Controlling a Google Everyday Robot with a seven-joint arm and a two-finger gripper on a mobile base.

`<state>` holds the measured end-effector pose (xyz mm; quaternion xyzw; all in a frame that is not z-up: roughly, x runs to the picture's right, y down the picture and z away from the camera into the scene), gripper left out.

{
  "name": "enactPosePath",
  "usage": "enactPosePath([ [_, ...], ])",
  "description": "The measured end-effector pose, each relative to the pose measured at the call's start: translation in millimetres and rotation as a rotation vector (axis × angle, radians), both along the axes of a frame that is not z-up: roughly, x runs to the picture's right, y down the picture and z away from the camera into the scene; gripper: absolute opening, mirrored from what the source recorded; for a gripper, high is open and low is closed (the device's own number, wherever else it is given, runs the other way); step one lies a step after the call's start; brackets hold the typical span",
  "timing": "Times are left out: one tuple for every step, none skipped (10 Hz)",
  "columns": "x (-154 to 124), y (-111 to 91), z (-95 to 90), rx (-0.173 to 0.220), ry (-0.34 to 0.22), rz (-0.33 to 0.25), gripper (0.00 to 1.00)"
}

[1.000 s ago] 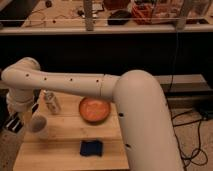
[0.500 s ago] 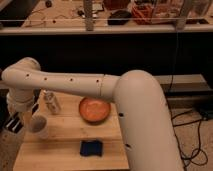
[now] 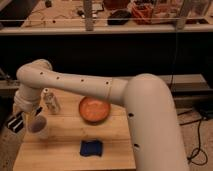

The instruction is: Place the eraser in the ceramic cup

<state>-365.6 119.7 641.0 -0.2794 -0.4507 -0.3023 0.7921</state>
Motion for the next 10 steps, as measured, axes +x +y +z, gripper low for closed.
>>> enactPosePath([
  [2, 0, -0.3, -0.021, 0.002, 0.017, 0.00],
  [6, 0, -2.5, -0.050, 0.001, 0.040, 0.00],
  [10, -2, -6.2, -0.074, -0.011, 0.066, 0.00],
  [13, -2, -8.7, -0.100, -0.048, 0.097, 0.00],
  [16, -3, -11.0, -0.149, -0.119, 0.143, 0.00],
  [19, -4, -13.7, -0.186, -0.178, 0.180, 0.00],
  [18, -5, -18.1, -0.219, -0.236, 0.207, 0.00],
  [17, -6, -22.8, -0.249, -0.288, 0.223, 0.00],
  [16, -8, -27.8, -0.268, -0.322, 0.228, 0.00],
  [13, -8, -32.0, -0.304, -0.369, 0.230, 0.00],
])
